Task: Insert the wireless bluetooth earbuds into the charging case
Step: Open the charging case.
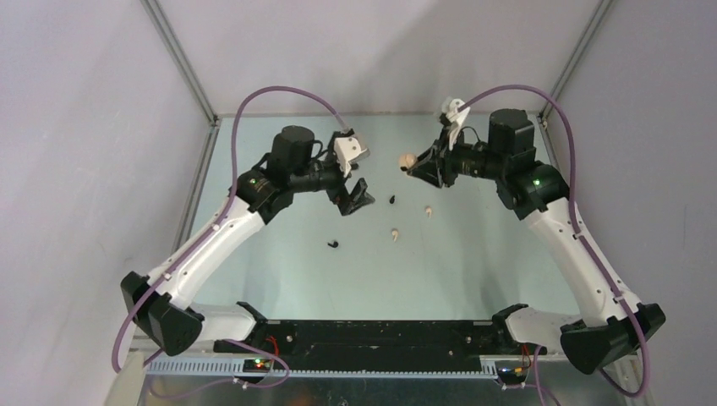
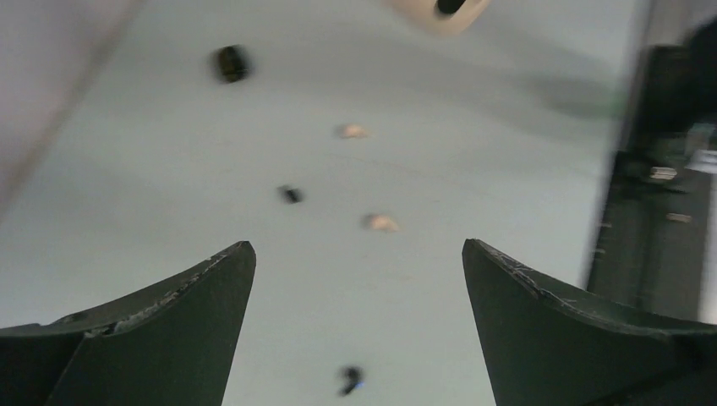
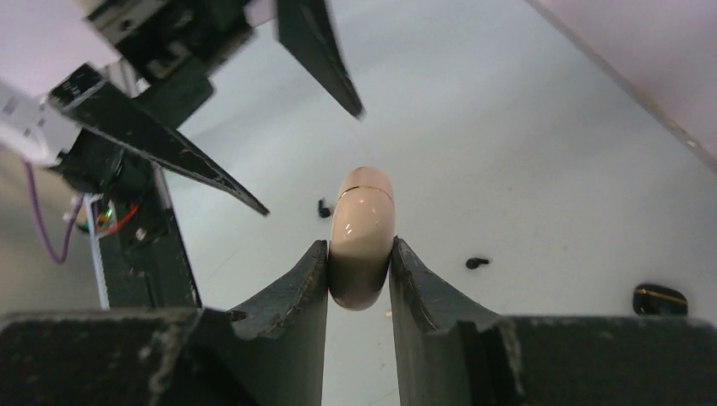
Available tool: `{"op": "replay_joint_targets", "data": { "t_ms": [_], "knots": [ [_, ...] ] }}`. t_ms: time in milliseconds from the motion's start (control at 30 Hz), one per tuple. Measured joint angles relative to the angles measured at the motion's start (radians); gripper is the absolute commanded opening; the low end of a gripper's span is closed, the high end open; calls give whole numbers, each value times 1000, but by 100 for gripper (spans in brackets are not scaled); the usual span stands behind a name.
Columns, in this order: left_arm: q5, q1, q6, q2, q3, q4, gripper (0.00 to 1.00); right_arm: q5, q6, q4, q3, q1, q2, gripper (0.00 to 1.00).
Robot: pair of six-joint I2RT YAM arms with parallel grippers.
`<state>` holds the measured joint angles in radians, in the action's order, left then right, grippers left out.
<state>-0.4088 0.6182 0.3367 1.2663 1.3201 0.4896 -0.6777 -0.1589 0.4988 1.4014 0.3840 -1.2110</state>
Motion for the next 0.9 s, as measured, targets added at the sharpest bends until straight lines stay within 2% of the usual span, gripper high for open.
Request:
{"op": "replay_joint_targets", "data": {
  "t_ms": [167, 333, 600, 900],
  "knots": [
    [-349, 0, -84, 41, -17, -7, 99, -50, -90, 58, -35, 56, 44, 32],
    [-539, 0, -36, 41, -2, 73, 99, -120, -139, 95, -97, 56, 64, 32],
    [-654, 60, 65, 118, 30, 203, 98, -256, -214, 140, -144, 74, 65, 31],
    [-700, 103, 97, 204, 73, 272, 80, -382, -241, 154, -193, 74, 74, 31]
  ]
}}
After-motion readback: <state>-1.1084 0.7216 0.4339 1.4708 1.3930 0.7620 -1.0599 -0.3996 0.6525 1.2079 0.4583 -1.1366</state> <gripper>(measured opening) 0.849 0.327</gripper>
